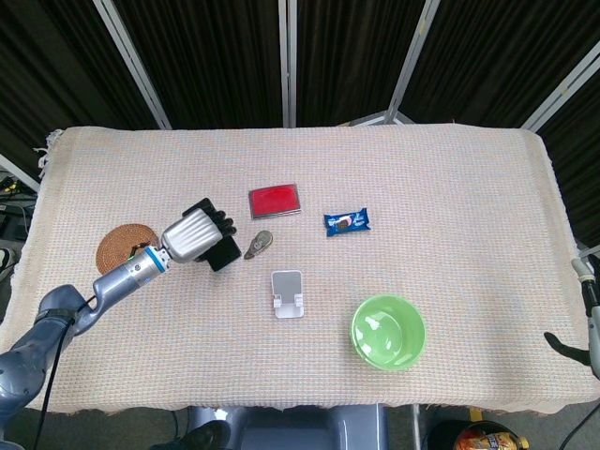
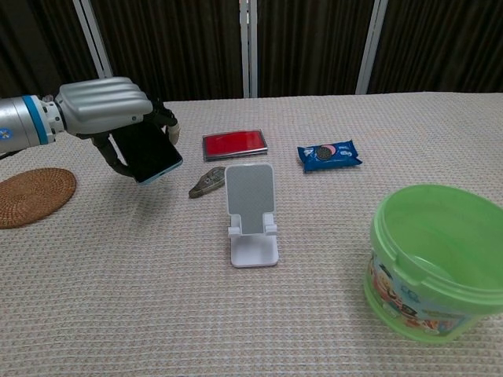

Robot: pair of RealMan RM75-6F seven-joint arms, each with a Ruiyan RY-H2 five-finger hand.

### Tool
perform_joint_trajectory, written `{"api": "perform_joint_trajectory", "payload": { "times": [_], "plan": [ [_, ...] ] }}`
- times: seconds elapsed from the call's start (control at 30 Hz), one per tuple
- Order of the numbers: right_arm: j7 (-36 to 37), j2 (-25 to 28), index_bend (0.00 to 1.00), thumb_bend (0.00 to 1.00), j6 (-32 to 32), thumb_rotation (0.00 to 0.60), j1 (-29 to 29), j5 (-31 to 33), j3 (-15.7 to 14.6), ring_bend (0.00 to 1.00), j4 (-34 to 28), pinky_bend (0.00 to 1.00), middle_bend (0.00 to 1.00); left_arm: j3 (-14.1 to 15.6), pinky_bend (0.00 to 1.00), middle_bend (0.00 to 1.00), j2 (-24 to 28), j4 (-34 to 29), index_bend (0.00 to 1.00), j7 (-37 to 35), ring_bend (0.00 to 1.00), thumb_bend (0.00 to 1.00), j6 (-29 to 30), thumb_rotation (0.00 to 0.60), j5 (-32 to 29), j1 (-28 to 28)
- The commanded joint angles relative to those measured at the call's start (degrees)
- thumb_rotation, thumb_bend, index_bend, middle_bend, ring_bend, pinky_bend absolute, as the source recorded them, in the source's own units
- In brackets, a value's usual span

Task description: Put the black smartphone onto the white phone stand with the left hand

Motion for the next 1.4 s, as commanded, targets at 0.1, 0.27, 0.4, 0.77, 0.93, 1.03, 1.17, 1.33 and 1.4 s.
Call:
{"api": "perform_joint_trajectory", "payload": {
  "times": [0.1, 0.27, 0.4, 0.77, 0.93, 1.03, 1.17, 1.33, 1.4],
  "plan": [
    [1.0, 0.5, 0.00, 0.00, 0.3, 0.600, -0.3, -0.8, -0.2, 0.00, -0.1, 0.00, 0.00, -2.5, 0.42, 0.46, 8.0, -14.9, 0.70, 15.2, 0.50, 0.14, 4.9, 0.600, 2.2, -3.2],
    [2.2, 0.9, 0.00, 0.00, 0.6, 0.600, -0.6, -1.3, -0.3, 0.00, -0.1, 0.00, 0.00, -4.3, 0.42, 0.46, 12.2, -26.6, 0.70, 29.9, 0.50, 0.13, 4.9, 0.600, 3.5, -4.2],
    [3.4, 1.4, 0.00, 0.00, 0.9, 0.600, -0.9, -1.7, -0.4, 0.00, 0.0, 0.00, 0.00, -5.6, 0.42, 0.46, 14.6, -36.5, 0.70, 41.5, 0.50, 0.12, 3.7, 0.600, 4.5, -4.3],
    [5.3, 2.1, 0.00, 0.00, 1.7, 0.600, -1.6, -2.5, -0.6, 0.00, 0.2, 0.00, 0.00, -7.3, 0.42, 0.46, 13.8, -48.4, 0.70, 62.3, 0.50, 0.10, -6.4, 0.600, 6.3, -5.8],
    [5.9, 2.4, 0.00, 0.00, 1.9, 0.600, -1.8, -2.6, -0.6, 0.00, 0.3, 0.00, 0.00, -8.1, 0.42, 0.46, 12.3, -48.3, 0.70, 67.2, 0.50, 0.10, -10.5, 0.600, 6.5, -6.8],
    [6.5, 2.6, 0.00, 0.00, 2.0, 0.600, -1.9, -2.6, -0.6, 0.00, 0.5, 0.00, 0.00, -8.3, 0.42, 0.46, 11.4, -47.4, 0.70, 69.3, 0.50, 0.10, -12.6, 0.600, 6.6, -7.3],
    [6.9, 2.7, 0.00, 0.00, 2.3, 0.600, -2.1, -2.5, -0.5, 0.00, 0.6, 0.00, 0.00, -8.8, 0.42, 0.46, 9.6, -46.1, 0.70, 72.3, 0.50, 0.10, -14.5, 0.600, 6.3, -7.2],
    [7.2, 2.8, 0.00, 0.00, 2.4, 0.600, -2.2, -2.5, -0.5, 0.00, 0.6, 0.00, 0.00, -9.3, 0.42, 0.45, 8.1, -45.4, 0.69, 75.3, 0.50, 0.10, -15.4, 0.600, 6.0, -6.8],
    [7.4, 2.9, 0.00, 0.00, 2.2, 0.600, -2.2, -2.5, -0.5, 0.00, 0.7, 0.00, 0.00, -9.6, 0.41, 0.45, 7.3, -44.8, 0.68, 78.4, 0.50, 0.10, -16.1, 0.600, 5.5, -6.1]
  ]
}}
